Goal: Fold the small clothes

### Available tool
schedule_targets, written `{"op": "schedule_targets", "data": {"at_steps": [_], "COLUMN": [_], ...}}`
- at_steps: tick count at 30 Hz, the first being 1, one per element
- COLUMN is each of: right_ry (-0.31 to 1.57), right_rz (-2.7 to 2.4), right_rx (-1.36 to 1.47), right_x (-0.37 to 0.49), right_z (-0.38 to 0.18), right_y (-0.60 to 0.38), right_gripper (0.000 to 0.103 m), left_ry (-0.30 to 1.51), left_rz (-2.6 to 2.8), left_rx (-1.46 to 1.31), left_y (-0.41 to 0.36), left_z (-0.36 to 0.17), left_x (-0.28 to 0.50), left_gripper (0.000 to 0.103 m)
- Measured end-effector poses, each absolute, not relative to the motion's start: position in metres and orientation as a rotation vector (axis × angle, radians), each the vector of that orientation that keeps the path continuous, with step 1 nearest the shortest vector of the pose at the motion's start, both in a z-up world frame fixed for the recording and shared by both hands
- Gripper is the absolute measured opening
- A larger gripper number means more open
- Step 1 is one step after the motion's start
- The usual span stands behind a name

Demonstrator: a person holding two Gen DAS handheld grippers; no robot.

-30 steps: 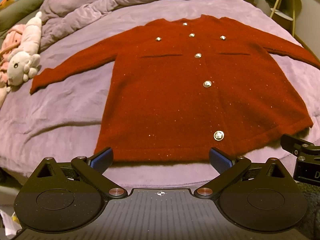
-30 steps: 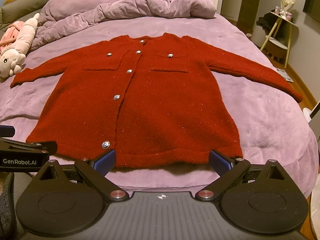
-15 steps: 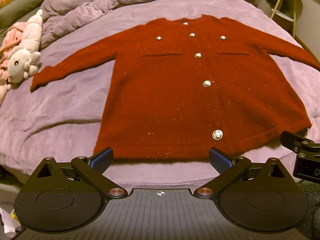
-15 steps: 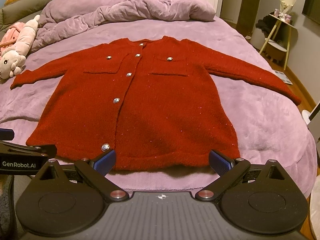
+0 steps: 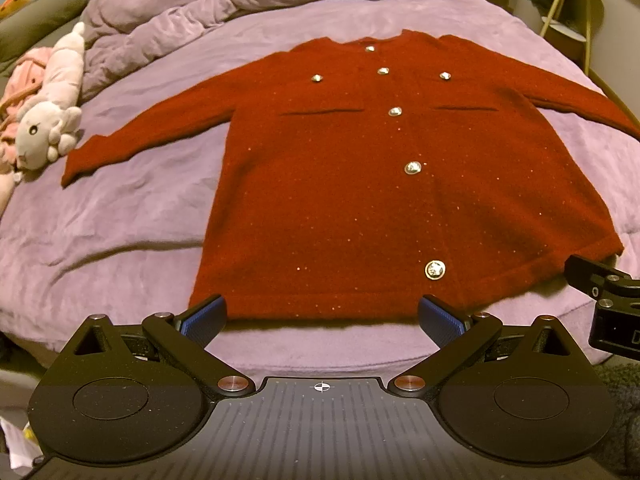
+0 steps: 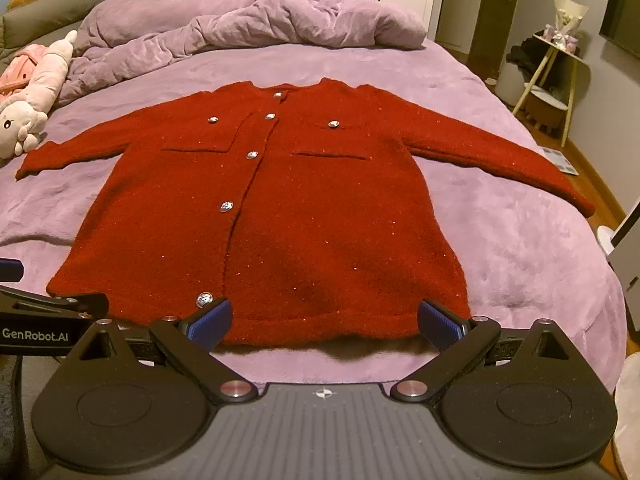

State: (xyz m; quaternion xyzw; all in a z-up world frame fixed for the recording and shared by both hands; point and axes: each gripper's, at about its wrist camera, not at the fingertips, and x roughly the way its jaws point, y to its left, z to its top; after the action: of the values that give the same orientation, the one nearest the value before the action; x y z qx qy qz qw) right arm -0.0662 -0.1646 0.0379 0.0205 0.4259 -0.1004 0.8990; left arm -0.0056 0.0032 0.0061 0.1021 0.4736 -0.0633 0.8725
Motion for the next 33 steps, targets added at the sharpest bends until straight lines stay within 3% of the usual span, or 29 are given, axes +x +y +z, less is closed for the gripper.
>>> {"op": "schedule_targets", "data": {"at_steps": [33], "right_ry": [0.885], "right_rz": [-0.194], "right_rx": [0.047], "right_x": [-0.0659], "right_z": [0.0354], "right_y": [-0.1638], "right_gripper": [0.099], "left_ry": [1.002], "left_rz": [-0.139], "left_rx": [0.215], "left_y": [0.0035], "left_z": [0.0011], "left_x": [-0.0057], "left_gripper": [0.103]}}
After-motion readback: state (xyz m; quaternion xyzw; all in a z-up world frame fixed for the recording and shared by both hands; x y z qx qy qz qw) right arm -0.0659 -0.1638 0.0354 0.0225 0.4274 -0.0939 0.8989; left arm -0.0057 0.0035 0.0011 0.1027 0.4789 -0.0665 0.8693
